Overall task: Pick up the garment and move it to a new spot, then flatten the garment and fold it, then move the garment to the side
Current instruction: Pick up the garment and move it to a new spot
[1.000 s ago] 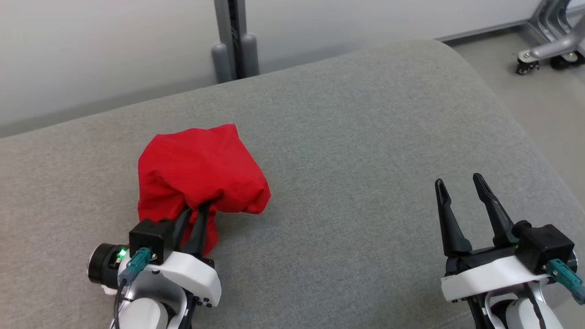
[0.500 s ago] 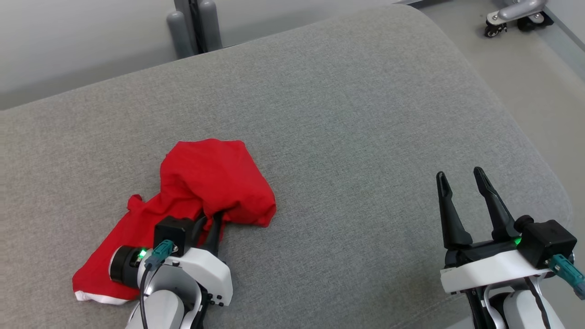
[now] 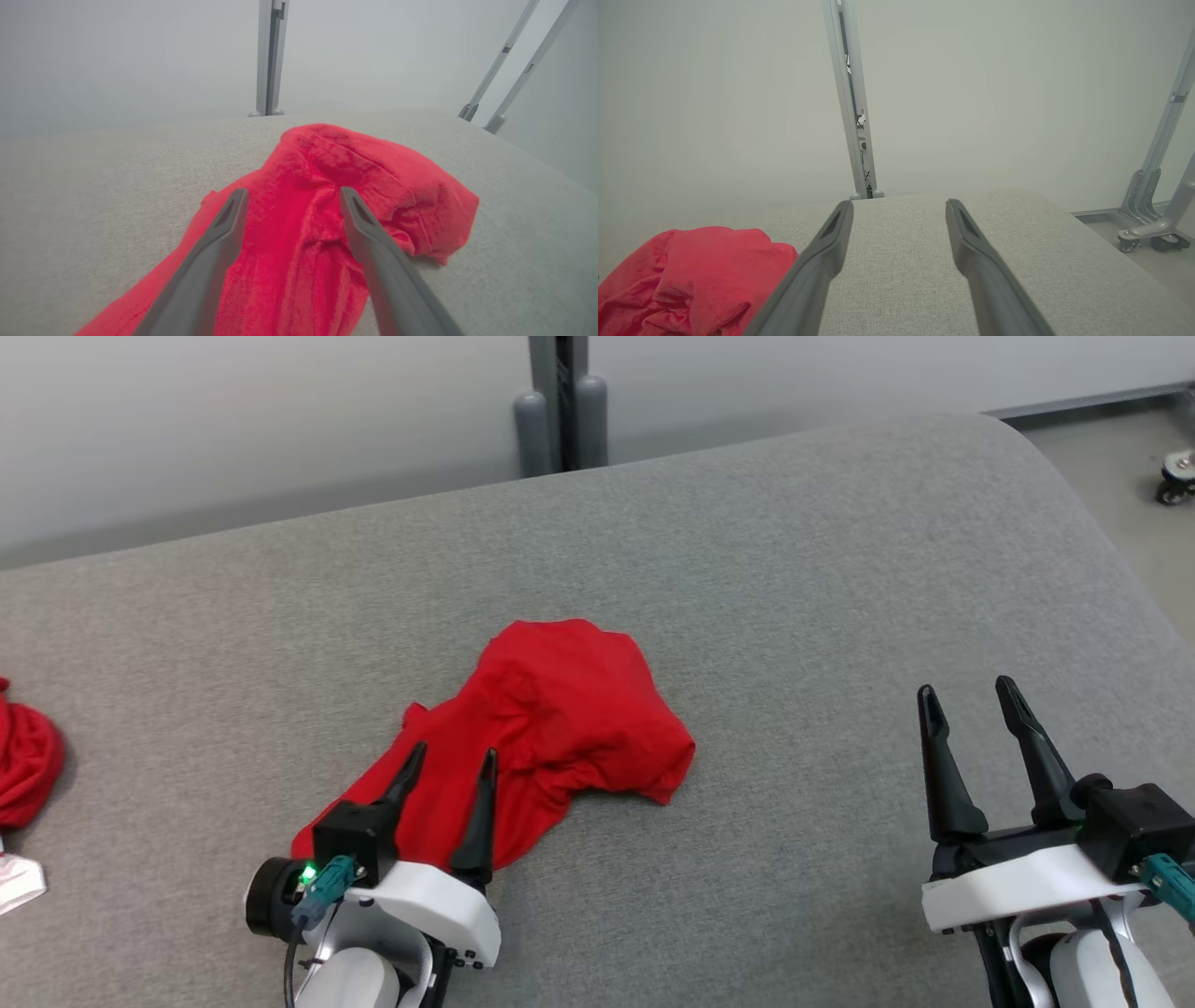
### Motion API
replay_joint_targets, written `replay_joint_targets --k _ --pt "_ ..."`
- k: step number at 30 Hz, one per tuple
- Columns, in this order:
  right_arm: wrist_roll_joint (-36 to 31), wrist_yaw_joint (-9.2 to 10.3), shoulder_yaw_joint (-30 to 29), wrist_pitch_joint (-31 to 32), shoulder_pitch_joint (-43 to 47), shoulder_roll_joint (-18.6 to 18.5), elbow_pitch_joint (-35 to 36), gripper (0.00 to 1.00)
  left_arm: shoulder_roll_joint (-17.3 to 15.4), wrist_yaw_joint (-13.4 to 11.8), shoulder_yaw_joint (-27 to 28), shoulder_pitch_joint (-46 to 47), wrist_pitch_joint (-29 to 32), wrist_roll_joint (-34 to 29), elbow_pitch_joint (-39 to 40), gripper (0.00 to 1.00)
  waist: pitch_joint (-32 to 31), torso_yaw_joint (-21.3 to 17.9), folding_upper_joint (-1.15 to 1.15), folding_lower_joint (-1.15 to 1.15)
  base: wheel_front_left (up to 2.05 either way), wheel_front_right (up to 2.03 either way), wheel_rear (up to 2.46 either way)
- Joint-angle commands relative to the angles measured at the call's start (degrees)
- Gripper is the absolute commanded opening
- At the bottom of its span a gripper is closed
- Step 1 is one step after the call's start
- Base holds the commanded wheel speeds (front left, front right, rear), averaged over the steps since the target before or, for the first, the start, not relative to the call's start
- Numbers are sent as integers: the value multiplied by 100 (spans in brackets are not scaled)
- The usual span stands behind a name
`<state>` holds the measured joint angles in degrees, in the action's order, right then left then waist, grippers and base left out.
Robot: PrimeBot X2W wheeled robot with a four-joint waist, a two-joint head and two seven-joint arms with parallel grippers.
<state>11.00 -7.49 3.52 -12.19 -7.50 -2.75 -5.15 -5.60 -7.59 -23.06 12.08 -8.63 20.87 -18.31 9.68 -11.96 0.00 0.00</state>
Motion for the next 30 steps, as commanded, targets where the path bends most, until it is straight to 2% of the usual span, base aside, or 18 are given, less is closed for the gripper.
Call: replay_joint_targets --k 1,6,12,22,30 --pt "-41 -1 -39 38 65 -32 32 100 -59 -77 88 -69 -109 36 111 100 -213 317 0 0 0 0 0" --pt "-149 -1 -90 152 151 -32 112 100 -208 -212 400 -204 -321 166 487 100 -381 642 0 0 0 0 0" --pt "-223 -1 -112 259 342 -51 179 100 -535 -379 775 -352 -421 187 965 100 -614 889 0 0 0 0 0" --pt "-326 -1 -50 459 699 -174 269 100 -1179 -409 1005 -1103 36 267 1848 100 -981 1013 0 0 0 0 0" --pt "-393 -1 -141 593 945 -245 424 100 -1310 -495 1003 -1547 280 335 2305 100 -1092 1031 0 0 0 0 0"
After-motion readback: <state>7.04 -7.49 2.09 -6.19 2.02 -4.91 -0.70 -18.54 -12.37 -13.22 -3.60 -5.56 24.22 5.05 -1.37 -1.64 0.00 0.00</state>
